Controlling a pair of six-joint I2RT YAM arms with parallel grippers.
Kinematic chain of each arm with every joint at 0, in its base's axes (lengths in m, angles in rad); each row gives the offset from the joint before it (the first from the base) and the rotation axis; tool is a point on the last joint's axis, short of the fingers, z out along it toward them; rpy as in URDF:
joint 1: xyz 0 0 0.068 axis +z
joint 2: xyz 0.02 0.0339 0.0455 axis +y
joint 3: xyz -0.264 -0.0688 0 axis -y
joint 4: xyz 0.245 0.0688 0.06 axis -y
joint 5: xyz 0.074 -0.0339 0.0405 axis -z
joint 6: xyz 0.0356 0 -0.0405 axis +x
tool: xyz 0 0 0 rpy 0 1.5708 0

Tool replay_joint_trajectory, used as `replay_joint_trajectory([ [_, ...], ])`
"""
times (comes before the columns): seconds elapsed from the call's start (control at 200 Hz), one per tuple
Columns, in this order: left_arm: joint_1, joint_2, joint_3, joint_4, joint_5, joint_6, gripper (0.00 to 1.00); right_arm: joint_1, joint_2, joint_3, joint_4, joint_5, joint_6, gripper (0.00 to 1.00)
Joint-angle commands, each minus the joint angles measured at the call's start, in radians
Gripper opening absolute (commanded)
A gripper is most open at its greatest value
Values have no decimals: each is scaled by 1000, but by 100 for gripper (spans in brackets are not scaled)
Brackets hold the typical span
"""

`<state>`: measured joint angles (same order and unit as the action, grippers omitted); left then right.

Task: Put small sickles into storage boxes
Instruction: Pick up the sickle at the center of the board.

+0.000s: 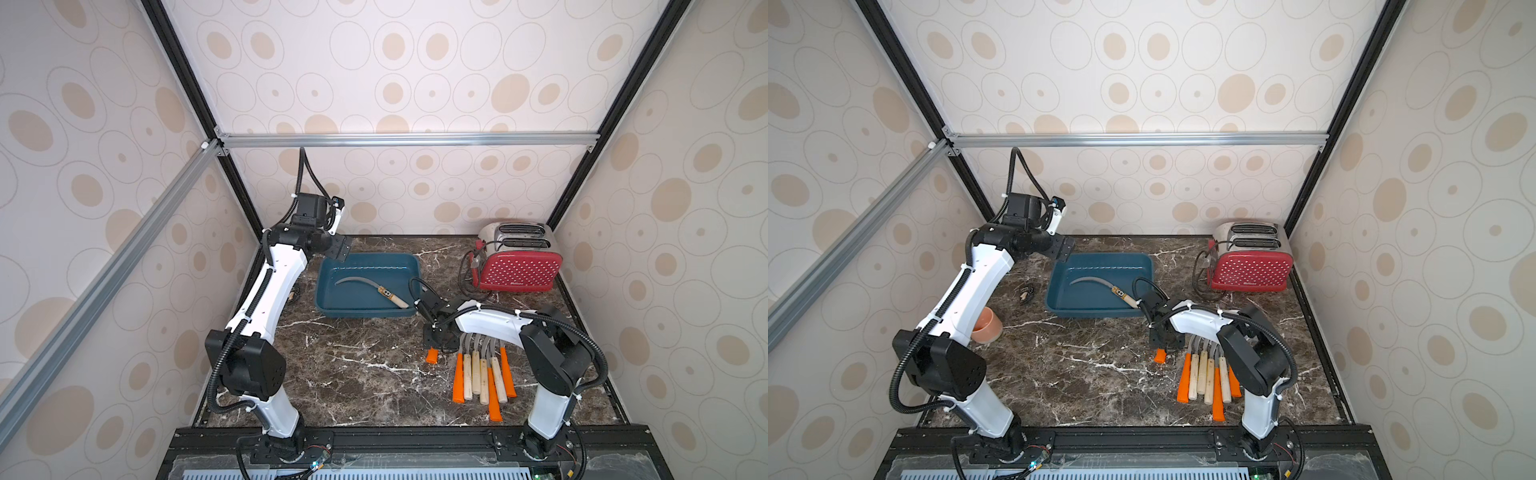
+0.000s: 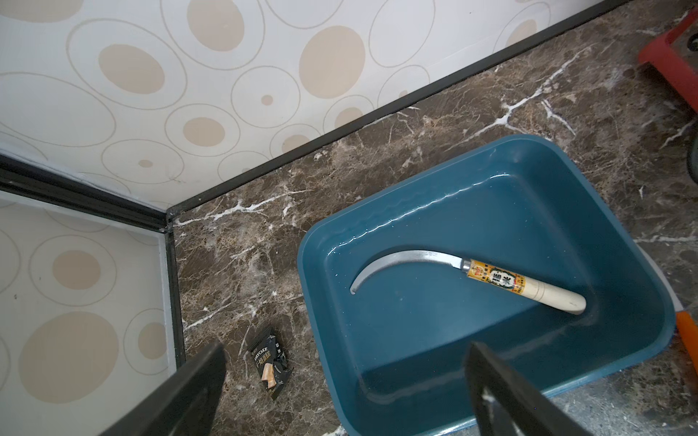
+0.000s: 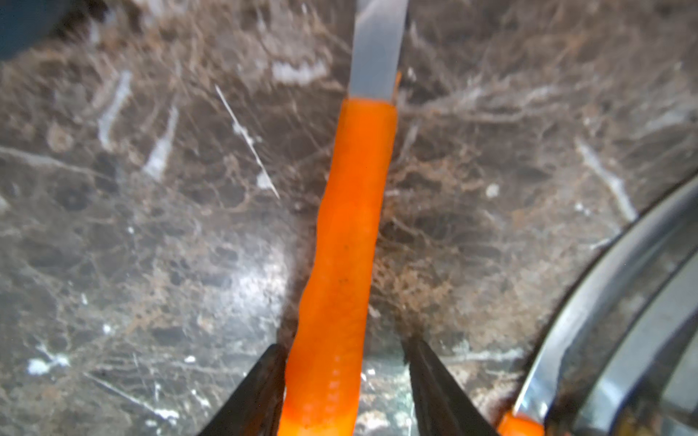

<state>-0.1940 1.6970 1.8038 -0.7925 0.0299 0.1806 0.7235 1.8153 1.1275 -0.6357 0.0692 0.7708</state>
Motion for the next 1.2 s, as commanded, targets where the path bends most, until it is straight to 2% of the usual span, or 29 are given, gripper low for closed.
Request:
replay_joint_trajectory([
  [0.0,-4,-11,33,-5,18,28,99,3,-14,-41,-42,-49,26,54],
  [0.366,-3,-2,39,-11,40,40,99,4,5,-112,-7,-78,66,48],
  [0.841,-3,-4,39,-13,70,32,99,2,61,-143,3,-52,96,41],
  [1.192,-4,-3,45,-13,79,27,99,3,82,-170,21,-37,108,29],
])
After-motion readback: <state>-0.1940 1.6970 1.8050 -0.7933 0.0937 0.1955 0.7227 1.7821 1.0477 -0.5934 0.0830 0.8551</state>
